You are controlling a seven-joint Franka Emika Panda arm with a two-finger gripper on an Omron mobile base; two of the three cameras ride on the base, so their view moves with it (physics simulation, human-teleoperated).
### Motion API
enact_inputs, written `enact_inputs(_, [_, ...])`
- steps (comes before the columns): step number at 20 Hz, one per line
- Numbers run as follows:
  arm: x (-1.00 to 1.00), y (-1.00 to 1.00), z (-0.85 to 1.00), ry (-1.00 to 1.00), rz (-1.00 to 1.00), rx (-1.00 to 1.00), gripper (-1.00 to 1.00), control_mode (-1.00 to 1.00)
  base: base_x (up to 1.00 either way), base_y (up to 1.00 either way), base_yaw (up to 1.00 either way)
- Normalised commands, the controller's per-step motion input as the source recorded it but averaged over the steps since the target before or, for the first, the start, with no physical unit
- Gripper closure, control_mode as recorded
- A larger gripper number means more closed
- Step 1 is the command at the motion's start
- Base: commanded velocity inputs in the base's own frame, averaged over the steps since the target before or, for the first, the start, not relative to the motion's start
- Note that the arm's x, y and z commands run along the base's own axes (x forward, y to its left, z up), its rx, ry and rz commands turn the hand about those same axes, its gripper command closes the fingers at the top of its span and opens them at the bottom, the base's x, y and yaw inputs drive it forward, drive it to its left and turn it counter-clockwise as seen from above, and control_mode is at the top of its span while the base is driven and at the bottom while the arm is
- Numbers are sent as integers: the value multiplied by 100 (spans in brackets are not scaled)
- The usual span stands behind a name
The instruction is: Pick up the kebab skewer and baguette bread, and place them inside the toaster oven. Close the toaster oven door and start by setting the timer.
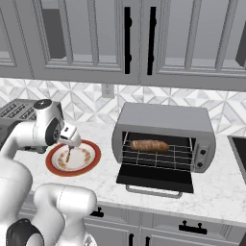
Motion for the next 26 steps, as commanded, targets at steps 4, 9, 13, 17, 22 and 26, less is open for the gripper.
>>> enact_inputs(4, [41, 25, -29, 8, 0, -4, -100, -100, 0, 0, 0])
enact_inputs(9, [42, 35, -42, 8, 0, -6, -100, -100, 0, 0, 0])
enact_inputs(13, [54, 24, -31, 5, 1, -3, -100, -100, 0, 0, 0])
enact_inputs(17, [52, 0, -22, 3, 4, 0, -100, -100, 0, 0, 0])
enact_inputs(22, [37, 8, -43, 1, 3, 0, -100, -100, 0, 0, 0])
enact_inputs(26, [36, 16, -32, 0, 1, 0, -100, -100, 0, 0, 0])
